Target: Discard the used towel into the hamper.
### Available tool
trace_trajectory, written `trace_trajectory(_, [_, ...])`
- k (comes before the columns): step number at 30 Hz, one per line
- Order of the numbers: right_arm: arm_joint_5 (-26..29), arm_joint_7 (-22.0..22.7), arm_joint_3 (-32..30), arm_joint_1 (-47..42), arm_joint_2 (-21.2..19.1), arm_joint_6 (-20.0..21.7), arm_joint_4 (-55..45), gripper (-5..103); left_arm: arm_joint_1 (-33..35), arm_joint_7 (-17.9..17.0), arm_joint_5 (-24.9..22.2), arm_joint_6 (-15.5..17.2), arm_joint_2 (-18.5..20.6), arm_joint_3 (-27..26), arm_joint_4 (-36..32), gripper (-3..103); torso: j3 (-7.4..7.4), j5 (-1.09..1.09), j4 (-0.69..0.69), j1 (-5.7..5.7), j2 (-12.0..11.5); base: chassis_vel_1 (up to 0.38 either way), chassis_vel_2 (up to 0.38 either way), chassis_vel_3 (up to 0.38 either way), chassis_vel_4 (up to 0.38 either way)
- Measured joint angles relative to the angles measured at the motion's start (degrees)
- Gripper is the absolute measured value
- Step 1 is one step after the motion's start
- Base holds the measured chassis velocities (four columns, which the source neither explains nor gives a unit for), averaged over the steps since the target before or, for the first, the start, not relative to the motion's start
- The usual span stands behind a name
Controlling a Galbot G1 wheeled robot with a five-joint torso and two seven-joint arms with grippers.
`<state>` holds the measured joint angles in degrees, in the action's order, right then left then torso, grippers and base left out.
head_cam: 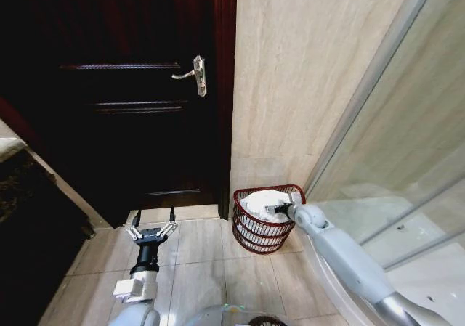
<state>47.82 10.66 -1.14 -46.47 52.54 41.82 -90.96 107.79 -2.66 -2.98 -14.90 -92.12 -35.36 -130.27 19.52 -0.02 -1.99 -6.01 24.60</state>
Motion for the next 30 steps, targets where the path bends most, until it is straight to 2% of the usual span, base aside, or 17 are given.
trace_trajectory(2, [0.01,-0.09,0.08,0.1,0.07,0.01,0.14,100,0.0,0.01,0.05,0.0,-0.02,0.09,0.13,100,0.0,0.01,0.0,0.0,0.0,0.0,0.0,0.0,0.0])
trace_trajectory(12, [-4.41,-3.51,2.63,4.48,6.69,-0.97,13.25,100,0.11,0.04,-0.21,0.0,-0.03,-0.93,0.21,100,0.0,0.0,-0.02,0.0,0.0,0.0,0.0,0.0,0.0])
trace_trajectory(18, [-5.48,-3.57,2.93,4.74,7.49,-1.56,15.16,100,0.17,0.04,-0.72,0.11,0.06,-1.57,-0.27,100,0.0,0.03,-0.02,0.0,0.0,0.0,0.0,0.0,0.0])
trace_trajectory(22, [-4.45,-2.05,2.32,4.1,5.9,-1.38,11.25,100,0.02,0.04,-0.85,0.62,0.21,-1.42,-0.49,100,0.01,0.04,-0.01,0.0,0.0,0.0,0.0,0.0,0.0])
trace_trajectory(26, [-3.39,1.43,-0.05,2.43,3.89,-2.36,3.88,100,-0.03,0.07,-0.75,0.85,0.19,-0.39,-0.54,100,0.01,0.02,-0.01,0.0,0.0,0.0,0.0,0.0,0.0])
trace_trajectory(28, [-3.49,3.93,-2.5,-0.66,2.26,-4.3,-3.32,100,0.05,0.06,-0.72,0.92,0.09,0.46,-0.63,100,0.0,0.01,-0.01,0.0,0.0,0.0,0.0,0.0,0.0])
trace_trajectory(30, [-4.17,4.04,-3.64,-2.2,1.87,-5.86,-5.65,100,0.15,0.07,-0.75,0.99,0.07,0.65,-0.76,100,0.0,0.01,-0.04,0.0,0.0,0.0,0.0,0.0,0.0])
